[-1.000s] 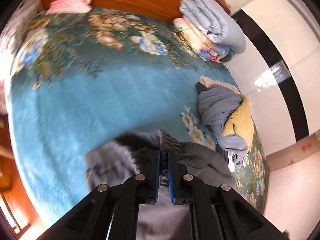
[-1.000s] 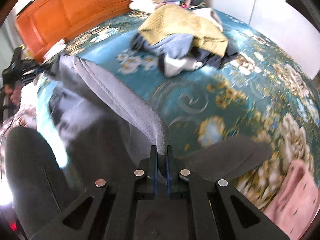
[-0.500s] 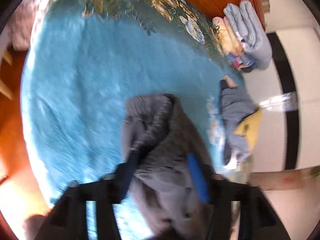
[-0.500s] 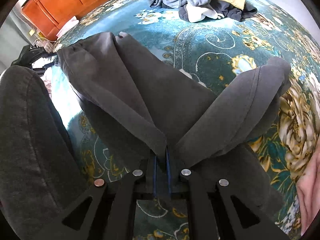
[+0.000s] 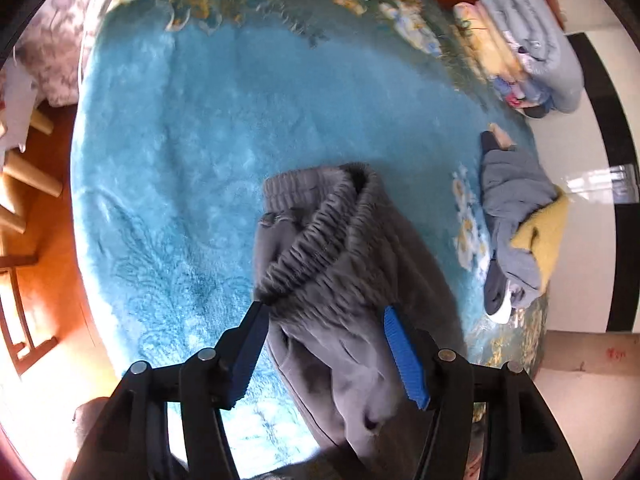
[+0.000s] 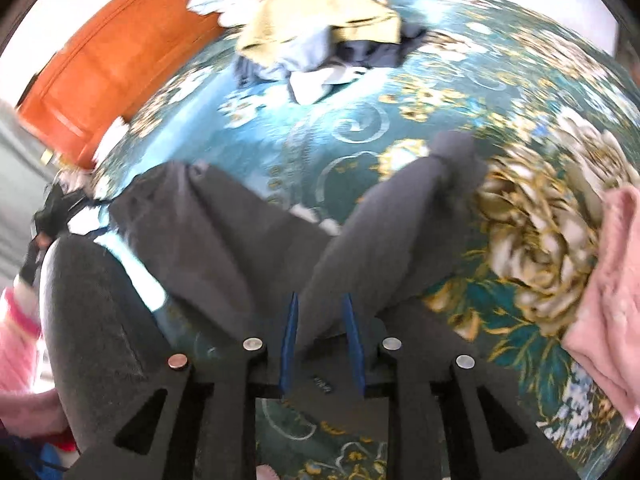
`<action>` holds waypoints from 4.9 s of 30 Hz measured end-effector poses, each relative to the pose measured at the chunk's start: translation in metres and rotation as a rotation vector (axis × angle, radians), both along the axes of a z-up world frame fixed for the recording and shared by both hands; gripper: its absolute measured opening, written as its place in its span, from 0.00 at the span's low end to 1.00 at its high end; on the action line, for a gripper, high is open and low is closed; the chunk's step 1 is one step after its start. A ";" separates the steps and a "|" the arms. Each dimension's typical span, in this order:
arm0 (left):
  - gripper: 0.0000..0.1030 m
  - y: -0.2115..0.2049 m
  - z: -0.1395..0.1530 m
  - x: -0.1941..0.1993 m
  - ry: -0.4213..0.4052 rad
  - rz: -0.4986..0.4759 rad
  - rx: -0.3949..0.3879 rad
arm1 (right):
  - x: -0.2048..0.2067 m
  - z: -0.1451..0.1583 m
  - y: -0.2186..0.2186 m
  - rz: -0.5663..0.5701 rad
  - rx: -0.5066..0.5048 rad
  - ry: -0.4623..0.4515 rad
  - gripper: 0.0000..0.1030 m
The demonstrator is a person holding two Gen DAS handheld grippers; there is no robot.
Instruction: Fold clothes
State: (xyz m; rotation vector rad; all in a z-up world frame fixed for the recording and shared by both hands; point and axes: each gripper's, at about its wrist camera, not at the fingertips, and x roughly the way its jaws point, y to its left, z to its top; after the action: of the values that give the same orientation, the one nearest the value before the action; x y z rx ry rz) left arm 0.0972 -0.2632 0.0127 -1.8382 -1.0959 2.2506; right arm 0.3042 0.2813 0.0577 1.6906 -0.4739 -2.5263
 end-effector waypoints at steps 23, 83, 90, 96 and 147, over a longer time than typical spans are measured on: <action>0.18 0.060 -0.027 -0.053 -0.101 -0.136 -0.084 | -0.055 -0.038 0.056 -0.337 -0.185 -0.062 0.34; 0.63 -0.008 -0.053 -0.030 -0.011 -0.304 -0.189 | 0.178 -0.135 0.110 -0.989 -0.700 -0.067 0.67; 0.64 -0.031 -0.087 -0.029 -0.017 -0.160 0.017 | 0.170 -0.136 0.106 -0.988 -0.675 -0.049 0.55; 0.41 -0.033 -0.090 -0.022 0.031 -0.071 0.098 | 0.154 -0.116 0.105 -0.942 -0.611 -0.030 0.28; 0.51 0.234 0.035 -0.035 0.206 -0.433 -0.139 | 0.058 -0.135 0.125 -0.931 -0.661 0.166 0.62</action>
State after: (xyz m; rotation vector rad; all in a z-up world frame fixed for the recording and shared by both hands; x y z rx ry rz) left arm 0.0626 -0.0290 0.0476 -1.6398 -0.4656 2.2265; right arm 0.3618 0.4060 -0.0774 1.1083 -2.1753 -2.4279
